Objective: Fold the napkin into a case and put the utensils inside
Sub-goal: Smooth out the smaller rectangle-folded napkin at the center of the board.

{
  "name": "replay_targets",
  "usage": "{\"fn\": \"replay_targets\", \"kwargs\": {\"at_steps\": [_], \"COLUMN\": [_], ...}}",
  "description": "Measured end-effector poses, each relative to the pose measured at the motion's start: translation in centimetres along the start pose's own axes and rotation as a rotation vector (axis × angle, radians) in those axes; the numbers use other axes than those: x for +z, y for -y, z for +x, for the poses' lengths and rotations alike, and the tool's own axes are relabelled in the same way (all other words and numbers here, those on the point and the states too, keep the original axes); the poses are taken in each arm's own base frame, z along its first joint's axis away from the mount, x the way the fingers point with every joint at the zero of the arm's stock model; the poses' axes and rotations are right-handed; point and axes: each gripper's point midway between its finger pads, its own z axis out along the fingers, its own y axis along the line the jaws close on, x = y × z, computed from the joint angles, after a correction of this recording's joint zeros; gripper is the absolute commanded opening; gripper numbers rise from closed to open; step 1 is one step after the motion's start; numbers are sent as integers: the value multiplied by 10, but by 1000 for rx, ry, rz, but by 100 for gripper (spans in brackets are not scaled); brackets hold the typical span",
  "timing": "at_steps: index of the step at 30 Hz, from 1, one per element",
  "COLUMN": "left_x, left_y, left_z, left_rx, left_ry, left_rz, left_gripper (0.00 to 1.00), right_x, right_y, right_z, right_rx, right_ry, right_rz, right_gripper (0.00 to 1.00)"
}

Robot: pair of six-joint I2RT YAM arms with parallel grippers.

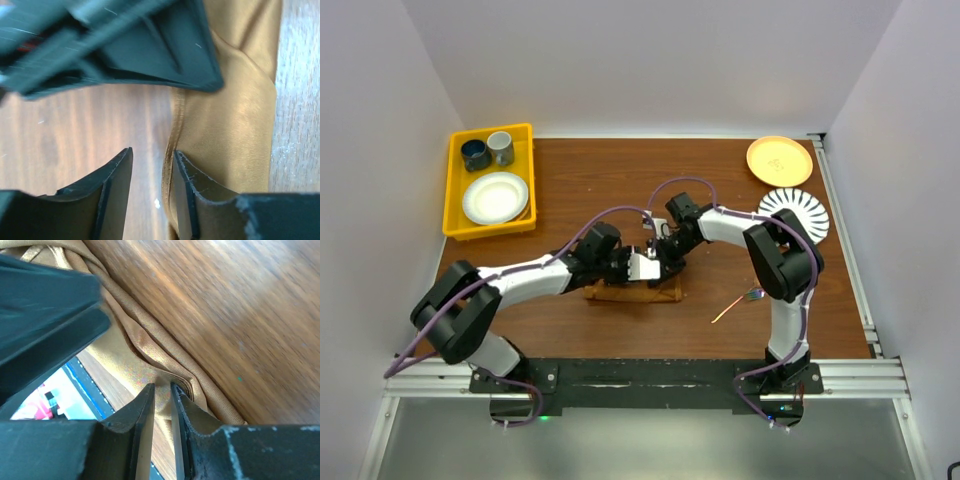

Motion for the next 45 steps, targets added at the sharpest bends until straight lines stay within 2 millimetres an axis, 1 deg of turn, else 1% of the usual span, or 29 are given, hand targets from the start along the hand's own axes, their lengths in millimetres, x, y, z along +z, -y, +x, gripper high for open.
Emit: {"fn": "replay_targets", "kwargs": {"at_steps": [3,5,7,8,10,11,12,13,15,18,20,24,28,31,34,36,39,42,43,45], "left_x": [-14,-28,-42,-52,-64,-70,-74,-77,-80,-80,-80,-75,-68,-60,-50,-43,-35,-32,-32,-32], "left_y": [-7,-11,-19,-25,-36,-39,-43,-43,-36,-19,-15,-8,3,17,32,44,57,52,52,52], "left_z": [-8,-13,-15,-13,-4,3,11,18,29,37,36,26,15,12,21,33,50,49,49,48], "left_rx": [-30,-64,-98,-122,-162,-180,-198,-208,-220,-226,-220,-170,-107,-63,-35,-25,-11,13,19,24], "left_ry": [11,20,28,28,14,0,-20,-36,-59,-75,-77,-65,-51,-52,-88,-133,-191,-196,-196,-195], "left_rz": [-36,-57,-87,-106,-145,-160,-176,-185,-183,-146,-132,-110,-85,-56,-20,16,59,44,44,47], "left_gripper": [43,42,38,35,31,29,28,28,26,22,20,16,13,10,7,6,4,7,9,11], "right_x": [3,4,5,5,5,6,6,6,6,6,7,7,8,8,9,9,8,9,9,9], "right_y": [-3,-4,-4,-4,-4,-4,-4,-5,-5,-5,-5,-6,-7,-7,-8,-8,-8,-8,-8,-8], "right_z": [0,0,0,0,0,0,0,0,1,1,1,1,1,2,2,2,2,2,2,2], "right_rx": [-15,-19,-21,-22,-23,-25,-25,-27,-29,-29,-29,-34,-36,-37,-39,-39,-39,-42,-42,-43], "right_ry": [0,-2,-3,-3,-3,-3,-3,-4,-5,-5,-5,-6,-7,-8,-9,-10,-10,-11,-11,-12], "right_rz": [3,4,6,6,8,9,10,10,10,11,11,12,11,12,11,11,11,13,13,13], "right_gripper": [23,23,22,23,22,23,22,22,23,23,23,23,23,24,24,24,24,24,24,24]}}
